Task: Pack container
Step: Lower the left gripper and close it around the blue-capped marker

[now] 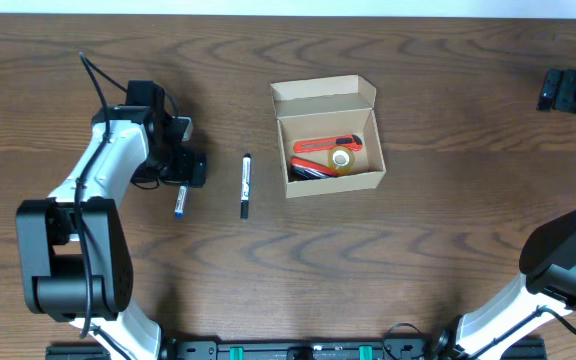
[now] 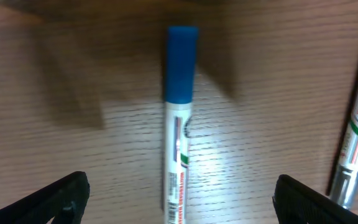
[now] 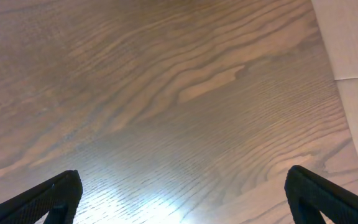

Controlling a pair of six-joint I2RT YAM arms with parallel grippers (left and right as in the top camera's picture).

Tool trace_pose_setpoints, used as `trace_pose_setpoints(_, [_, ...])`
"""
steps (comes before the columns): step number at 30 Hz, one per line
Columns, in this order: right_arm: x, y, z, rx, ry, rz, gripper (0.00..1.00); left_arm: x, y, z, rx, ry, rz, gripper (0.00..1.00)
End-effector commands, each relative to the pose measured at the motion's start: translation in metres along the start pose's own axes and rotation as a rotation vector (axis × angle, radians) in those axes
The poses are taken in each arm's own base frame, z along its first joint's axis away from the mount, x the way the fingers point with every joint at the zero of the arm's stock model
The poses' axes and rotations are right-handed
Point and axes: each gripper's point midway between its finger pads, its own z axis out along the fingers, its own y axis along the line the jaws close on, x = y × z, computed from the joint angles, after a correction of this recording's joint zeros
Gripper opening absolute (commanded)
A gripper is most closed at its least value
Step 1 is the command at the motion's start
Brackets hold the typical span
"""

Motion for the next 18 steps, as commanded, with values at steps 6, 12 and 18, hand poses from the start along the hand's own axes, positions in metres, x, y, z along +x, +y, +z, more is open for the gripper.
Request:
trace_pose_setpoints(6, [0.002,-0.001,0.005,0.001,0.014,0.016,0.99,-0.002,0.012,0.0,-0.04,-0.003,-0.006,0.95])
trace_pose_setpoints(12, [0.002,-0.001,0.005,0.001,0.014,0.016,0.99,0.002,0.019,0.011,-0.065,0.037,-0.032,0.95])
trace_pose_setpoints(18, [0.002,-0.001,0.005,0.001,0.014,0.016,0.99,0.006,0.019,0.02,-0.063,0.064,-0.042,0.95])
